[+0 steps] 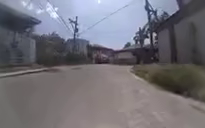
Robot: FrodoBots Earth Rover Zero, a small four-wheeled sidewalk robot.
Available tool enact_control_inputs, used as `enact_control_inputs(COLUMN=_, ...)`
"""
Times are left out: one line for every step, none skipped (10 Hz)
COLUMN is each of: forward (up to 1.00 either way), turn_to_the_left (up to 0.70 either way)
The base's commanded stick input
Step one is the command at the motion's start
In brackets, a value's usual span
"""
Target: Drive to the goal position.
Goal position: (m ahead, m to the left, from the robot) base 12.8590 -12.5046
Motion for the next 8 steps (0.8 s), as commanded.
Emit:
enact_control_inputs(forward=1.0, turn_to_the_left=-0.4)
enact_control_inputs(forward=1.0, turn_to_the_left=-0.4)
enact_control_inputs(forward=1.0, turn_to_the_left=-0.37)
enact_control_inputs(forward=1.0, turn_to_the_left=-0.14)
enact_control_inputs(forward=1.0, turn_to_the_left=0.0)
enact_control_inputs(forward=1.0, turn_to_the_left=0.0)
enact_control_inputs(forward=1.0, turn_to_the_left=0.0)
enact_control_inputs(forward=1.0, turn_to_the_left=0.0)
